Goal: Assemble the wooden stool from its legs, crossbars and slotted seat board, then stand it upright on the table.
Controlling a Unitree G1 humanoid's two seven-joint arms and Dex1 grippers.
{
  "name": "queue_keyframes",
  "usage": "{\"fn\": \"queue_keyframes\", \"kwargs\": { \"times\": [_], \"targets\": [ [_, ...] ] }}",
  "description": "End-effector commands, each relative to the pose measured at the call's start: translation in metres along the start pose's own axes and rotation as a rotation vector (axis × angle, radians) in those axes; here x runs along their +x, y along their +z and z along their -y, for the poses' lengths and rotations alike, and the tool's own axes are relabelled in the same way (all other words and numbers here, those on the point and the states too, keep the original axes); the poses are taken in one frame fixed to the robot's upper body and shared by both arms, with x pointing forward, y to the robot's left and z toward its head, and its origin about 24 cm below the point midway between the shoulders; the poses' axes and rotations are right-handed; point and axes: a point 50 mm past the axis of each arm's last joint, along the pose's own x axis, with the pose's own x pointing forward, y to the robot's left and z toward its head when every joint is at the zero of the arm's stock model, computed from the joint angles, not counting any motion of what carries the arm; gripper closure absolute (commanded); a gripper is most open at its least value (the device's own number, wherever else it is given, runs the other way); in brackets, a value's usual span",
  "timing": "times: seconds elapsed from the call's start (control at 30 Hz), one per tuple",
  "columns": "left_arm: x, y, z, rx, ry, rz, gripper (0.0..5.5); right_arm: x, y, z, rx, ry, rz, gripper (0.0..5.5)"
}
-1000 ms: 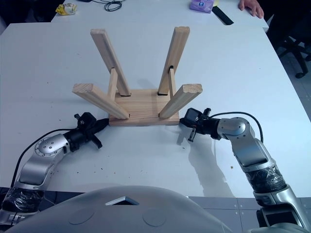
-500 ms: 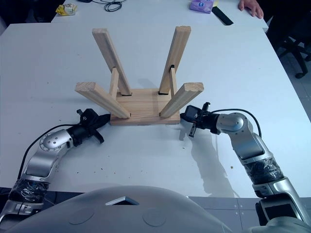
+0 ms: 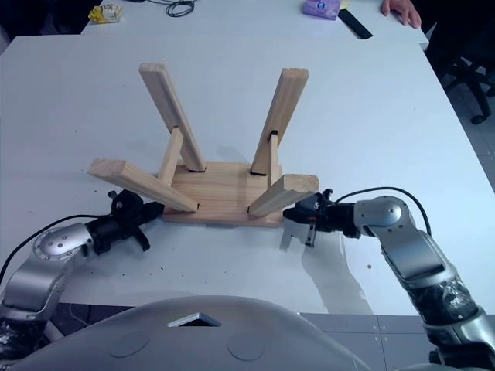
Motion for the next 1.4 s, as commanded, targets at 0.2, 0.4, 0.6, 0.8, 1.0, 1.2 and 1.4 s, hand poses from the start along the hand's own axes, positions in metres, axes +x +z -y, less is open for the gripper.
{"fn": "queue_keyframes", "kwargs": {
  "times": [0.2, 0.4, 0.6, 0.8, 1.0, 1.2, 1.4],
  "targets": [
    [-0.004, 0.044, 0.03, -0.028, -0.075, 0.214, 5.47, -0.007, 0.038, -0.011, -0.036, 0.061, 0.182, 5.5],
    [-0.007, 0.06, 0.019, 0.013, -0.027, 0.255, 5.47, -0.009, 0.043, -0.008, -0.071, 0.038, 0.193, 5.5],
    [-0.021, 0.078, 0.041, 0.032, -0.101, 0.303, 5.47, -0.027, 0.054, -0.012, -0.099, 0.041, 0.219, 5.5],
    [-0.026, 0.082, 0.052, 0.017, -0.106, 0.31, 5.47, -0.037, 0.064, -0.012, -0.131, 0.052, 0.235, 5.5],
    [-0.031, 0.087, 0.047, 0.029, -0.072, 0.326, 5.47, -0.042, 0.07, -0.017, -0.152, 0.077, 0.252, 5.5],
    [-0.034, 0.093, 0.045, 0.043, -0.069, 0.346, 5.47, -0.048, 0.077, -0.021, -0.16, 0.071, 0.27, 5.5],
    [-0.021, 0.079, 0.033, -0.013, -0.007, 0.321, 5.47, -0.042, 0.068, -0.001, -0.119, -0.052, 0.236, 5.5]
  ]
}}
